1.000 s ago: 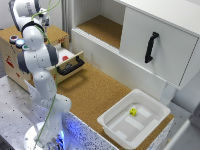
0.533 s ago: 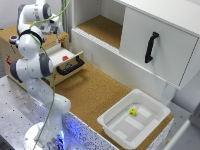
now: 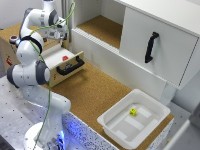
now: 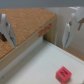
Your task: Turn on the blue light lamp
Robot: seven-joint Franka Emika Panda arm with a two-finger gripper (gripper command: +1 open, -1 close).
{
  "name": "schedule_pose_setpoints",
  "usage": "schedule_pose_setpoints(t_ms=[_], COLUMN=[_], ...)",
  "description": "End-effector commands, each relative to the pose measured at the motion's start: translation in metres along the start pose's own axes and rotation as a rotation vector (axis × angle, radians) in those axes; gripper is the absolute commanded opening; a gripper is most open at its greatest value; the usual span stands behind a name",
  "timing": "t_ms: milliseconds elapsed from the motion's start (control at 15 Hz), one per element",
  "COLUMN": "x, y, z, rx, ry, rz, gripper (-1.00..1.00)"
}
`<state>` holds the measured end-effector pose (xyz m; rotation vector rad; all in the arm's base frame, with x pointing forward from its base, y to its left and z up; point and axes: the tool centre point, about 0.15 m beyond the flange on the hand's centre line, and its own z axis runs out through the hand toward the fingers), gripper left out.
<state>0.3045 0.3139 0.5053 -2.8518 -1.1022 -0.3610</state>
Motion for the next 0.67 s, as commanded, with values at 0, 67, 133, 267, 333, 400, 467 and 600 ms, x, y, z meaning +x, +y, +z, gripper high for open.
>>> schedule_pose_setpoints(t_ms=[0,67,133,267,333,400,467,600], x=[0.084,0.093,0.103,0.118,0.122,0.123,0.124,0.123], y=[-0.036,-0.045,-0.055,-0.070,-0.075,-0.076,-0.077,-0.079], z=[0.026,0.031,0.035,0.040,0.044,0.047,0.052,0.062], rx=[0.023,0.041,0.086,0.105,0.107,0.109,0.093,0.083], ry=[-0.135,-0.146,-0.153,-0.179,-0.214,-0.245,-0.275,-0.329], rz=[-0.248,-0.307,-0.371,-0.496,-0.555,-0.598,-0.641,-0.708], gripper=[1.00,1.00,1.00,1.00,1.00,1.00,1.00,1.00])
